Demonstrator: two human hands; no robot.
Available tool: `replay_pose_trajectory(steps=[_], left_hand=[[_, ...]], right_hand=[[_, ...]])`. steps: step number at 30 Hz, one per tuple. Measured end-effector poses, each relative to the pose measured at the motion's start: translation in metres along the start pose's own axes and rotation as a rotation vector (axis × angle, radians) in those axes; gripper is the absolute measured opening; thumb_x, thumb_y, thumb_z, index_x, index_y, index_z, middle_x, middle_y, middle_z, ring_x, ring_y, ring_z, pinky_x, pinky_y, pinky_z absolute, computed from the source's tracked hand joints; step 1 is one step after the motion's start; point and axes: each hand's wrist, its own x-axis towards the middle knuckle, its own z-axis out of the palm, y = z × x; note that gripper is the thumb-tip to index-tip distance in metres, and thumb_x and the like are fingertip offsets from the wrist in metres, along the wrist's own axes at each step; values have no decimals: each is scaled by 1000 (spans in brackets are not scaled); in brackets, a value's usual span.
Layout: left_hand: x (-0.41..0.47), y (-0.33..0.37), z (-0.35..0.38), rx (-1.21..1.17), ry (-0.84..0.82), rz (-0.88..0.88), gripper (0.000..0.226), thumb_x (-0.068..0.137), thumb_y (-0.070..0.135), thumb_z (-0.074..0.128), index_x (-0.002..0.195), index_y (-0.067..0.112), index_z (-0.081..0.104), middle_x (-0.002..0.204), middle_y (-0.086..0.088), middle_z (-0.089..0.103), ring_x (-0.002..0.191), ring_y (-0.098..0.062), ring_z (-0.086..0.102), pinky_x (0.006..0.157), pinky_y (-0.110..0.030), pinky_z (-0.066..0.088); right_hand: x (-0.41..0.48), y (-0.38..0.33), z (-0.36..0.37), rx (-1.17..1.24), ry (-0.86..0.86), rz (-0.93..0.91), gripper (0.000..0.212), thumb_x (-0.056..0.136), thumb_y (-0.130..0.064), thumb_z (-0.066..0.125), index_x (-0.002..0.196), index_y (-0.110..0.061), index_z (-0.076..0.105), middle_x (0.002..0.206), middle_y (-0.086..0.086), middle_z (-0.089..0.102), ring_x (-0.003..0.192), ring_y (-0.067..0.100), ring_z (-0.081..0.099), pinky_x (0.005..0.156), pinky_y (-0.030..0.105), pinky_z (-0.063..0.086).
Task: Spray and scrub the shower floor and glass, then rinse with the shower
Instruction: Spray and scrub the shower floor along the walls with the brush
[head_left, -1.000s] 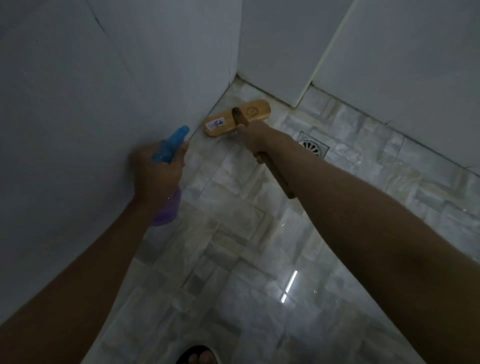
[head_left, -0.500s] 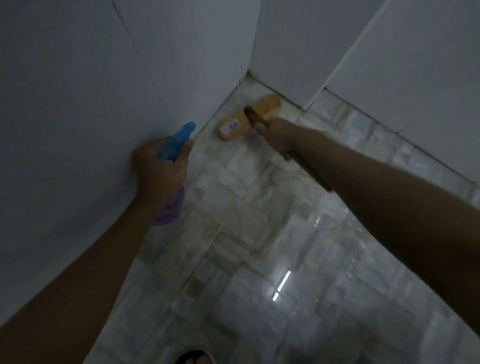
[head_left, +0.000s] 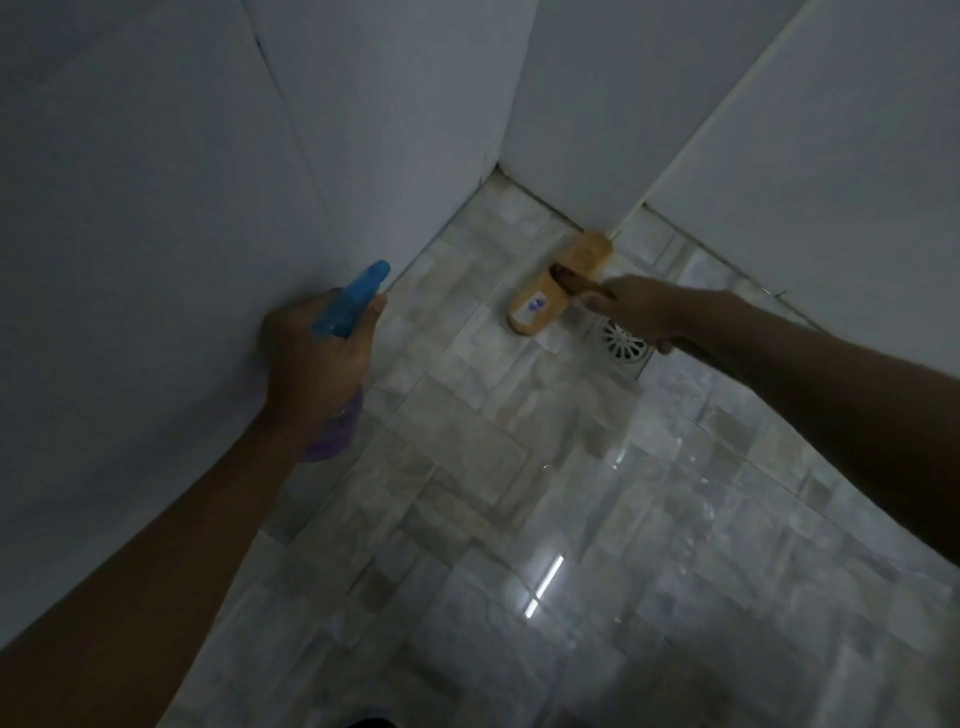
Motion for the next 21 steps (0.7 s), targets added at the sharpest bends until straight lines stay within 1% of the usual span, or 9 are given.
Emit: replay_pose_trajectory(steps=[2, 4, 7, 9, 12, 16, 17, 19, 21], left_hand=[[0, -1, -1, -10, -1, 13, 50, 94, 45, 67, 68, 3, 66, 60, -13, 64, 54, -31, 63, 52, -47, 50], [0, 1, 0, -21, -1, 11, 49, 94, 44, 68, 69, 2, 67, 61, -12, 64, 54, -30, 64, 51, -47, 51], [0, 5, 1, -30, -6, 10, 46, 94, 43, 69, 72, 2, 68, 62, -13, 65, 55, -29, 65, 51, -47, 52], [0, 3, 0, -34, -9, -2, 48, 93, 44, 68, 72, 1, 67, 62, -14, 65, 55, -30, 65, 51, -48, 52], [0, 2, -1, -54, -5, -20, 49, 93, 46, 68, 69, 3, 67, 61, -12, 65, 56, -31, 65, 52, -47, 51], [0, 6, -1, -50, -2, -24, 47, 92, 44, 68, 67, 5, 66, 59, -10, 64, 54, -29, 64, 51, -44, 50], [0, 7, -1, -50, -4, -16, 47, 93, 43, 69, 67, 4, 66, 59, -11, 64, 54, -29, 64, 51, -45, 50], [0, 7, -2, -46, -11, -13, 47, 93, 43, 68, 69, 3, 66, 59, -11, 64, 54, -29, 64, 51, -46, 50], [1, 6, -1, -41, -8, -13, 49, 93, 46, 67, 70, 3, 67, 60, -12, 64, 54, -30, 64, 51, -47, 50]], right_hand=[[19, -34, -11, -8, 60, -63, 51, 107, -46, 33, 126, -4, 54, 95, 14, 62, 69, 22, 56, 61, 27, 48], [32, -72, -23, 38, 102, -101, 44, 109, -40, 33, 129, -5, 50, 77, 4, 50, 58, 15, 49, 49, 21, 45], [47, -95, -27, 60, 96, -118, 41, 107, -47, 32, 112, -9, 45, 68, 10, 51, 45, 23, 50, 45, 28, 45], [46, -83, -21, 94, 55, -106, 45, 105, -51, 33, 113, -9, 47, 72, 13, 53, 48, 27, 53, 47, 31, 47], [20, -42, -5, 5, 6, -69, 56, 105, -54, 32, 110, -2, 54, 89, 16, 59, 68, 29, 60, 59, 31, 46], [-13, -1, 5, -61, -92, 2, 47, 105, -51, 34, 113, -8, 51, 84, 12, 56, 45, 18, 51, 36, 23, 42], [-10, -5, 3, -60, -84, 3, 46, 105, -50, 34, 111, -8, 51, 85, 12, 57, 48, 19, 52, 38, 22, 44], [12, -26, -3, -60, -31, -35, 50, 105, -52, 34, 108, -6, 54, 91, 16, 63, 62, 25, 57, 53, 27, 50], [35, -60, -12, -75, 45, -80, 52, 105, -51, 33, 100, -4, 54, 83, 16, 62, 58, 23, 59, 51, 24, 49]])
